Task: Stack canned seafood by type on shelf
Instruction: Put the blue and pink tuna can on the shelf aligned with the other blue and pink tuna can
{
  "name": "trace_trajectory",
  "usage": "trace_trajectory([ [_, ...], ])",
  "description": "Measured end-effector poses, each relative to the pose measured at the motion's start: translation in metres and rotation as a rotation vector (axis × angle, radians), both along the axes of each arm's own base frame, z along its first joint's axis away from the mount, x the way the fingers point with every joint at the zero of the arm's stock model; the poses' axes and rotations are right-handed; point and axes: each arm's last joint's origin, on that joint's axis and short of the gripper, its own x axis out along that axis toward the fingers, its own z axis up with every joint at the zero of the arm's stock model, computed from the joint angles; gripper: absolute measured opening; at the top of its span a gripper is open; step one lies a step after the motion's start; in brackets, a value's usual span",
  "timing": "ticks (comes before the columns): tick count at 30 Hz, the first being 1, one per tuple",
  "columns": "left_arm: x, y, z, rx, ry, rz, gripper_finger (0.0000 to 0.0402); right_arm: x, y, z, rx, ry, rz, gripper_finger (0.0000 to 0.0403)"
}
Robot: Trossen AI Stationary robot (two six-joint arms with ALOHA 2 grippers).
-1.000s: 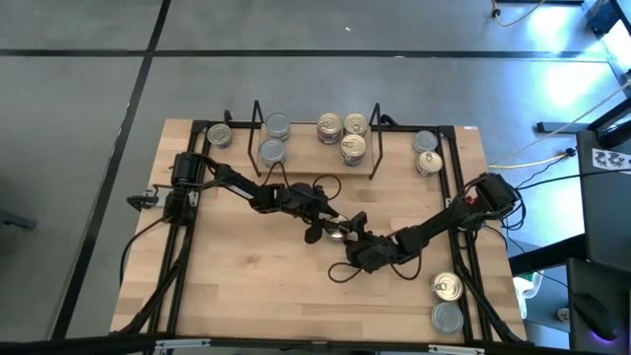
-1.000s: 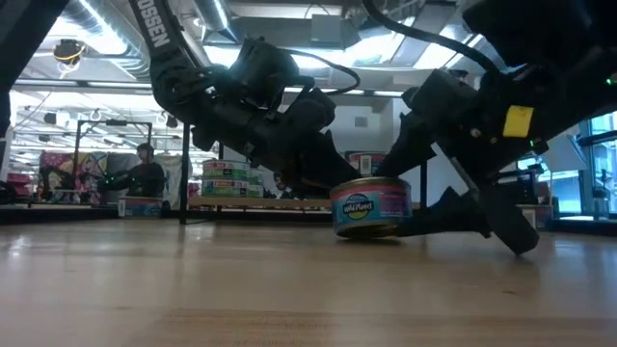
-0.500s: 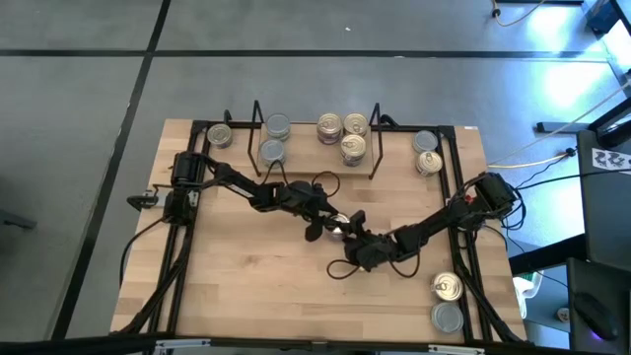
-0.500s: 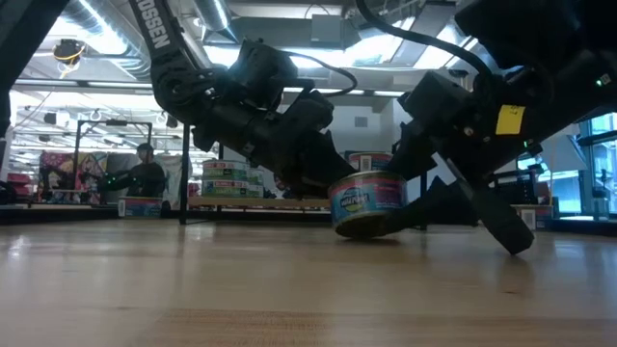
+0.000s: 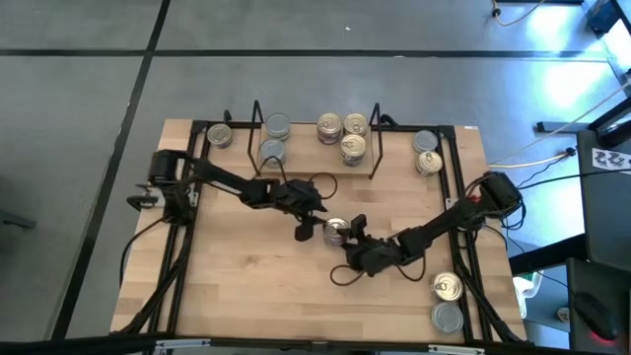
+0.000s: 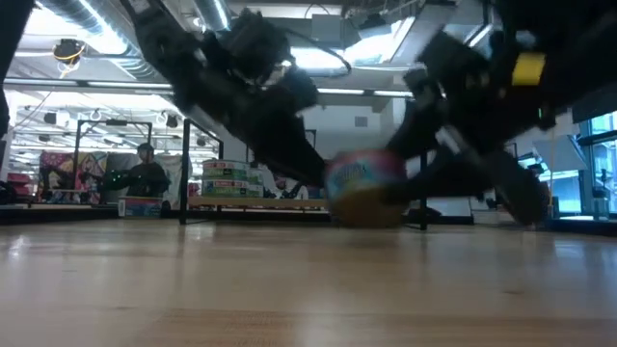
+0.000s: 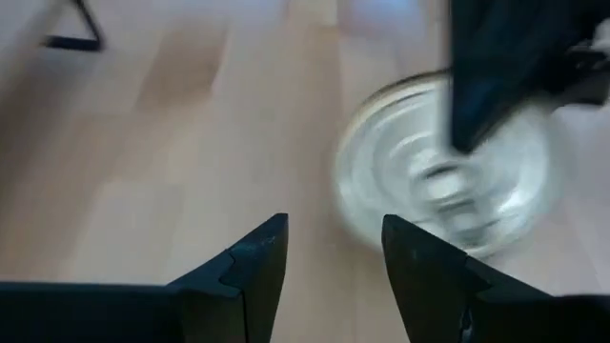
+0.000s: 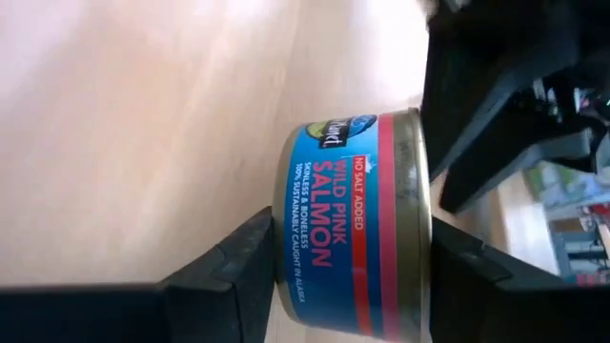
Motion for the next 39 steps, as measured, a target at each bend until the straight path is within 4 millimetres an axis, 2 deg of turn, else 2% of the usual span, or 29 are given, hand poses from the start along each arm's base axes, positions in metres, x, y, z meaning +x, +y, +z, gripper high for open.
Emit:
trace_trajectory([
  [3,-0.014,0.001,0.020,0.068,0.064,0.034,0.0170,0.002,0.003,0.015,0.008,-0.056,-0.005,0.0196],
  [6,-0.029,0.000,0.030,0.096,0.150,0.066,0.0170,0.004,0.003,0.024,-0.006,-0.057,-0.014,0.0196],
  [10,-0.056,-0.006,0.039,0.087,0.122,0.063,0.0170,0.011,-0.002,0.041,-0.059,-0.070,-0.045,0.0195],
  [17,-0.105,-0.018,0.028,0.042,0.030,0.068,0.0170,0.033,-0.030,0.062,-0.106,-0.080,-0.117,0.0195],
  [24,-0.131,-0.022,0.013,-0.009,0.029,0.089,0.0170,0.053,-0.081,0.076,-0.081,-0.108,-0.239,0.0195],
  [30,-0.139,-0.022,0.002,-0.022,0.069,0.103,0.0170,0.067,-0.129,0.073,-0.050,-0.106,-0.332,0.0195],
  [35,-0.142,-0.022,-0.001,-0.005,0.083,0.093,0.0170,0.081,-0.160,0.056,-0.047,-0.059,-0.402,0.0195],
  [39,-0.142,-0.022,-0.001,-0.003,0.079,0.092,0.0170,0.088,-0.177,0.042,-0.050,-0.023,-0.441,0.0196],
])
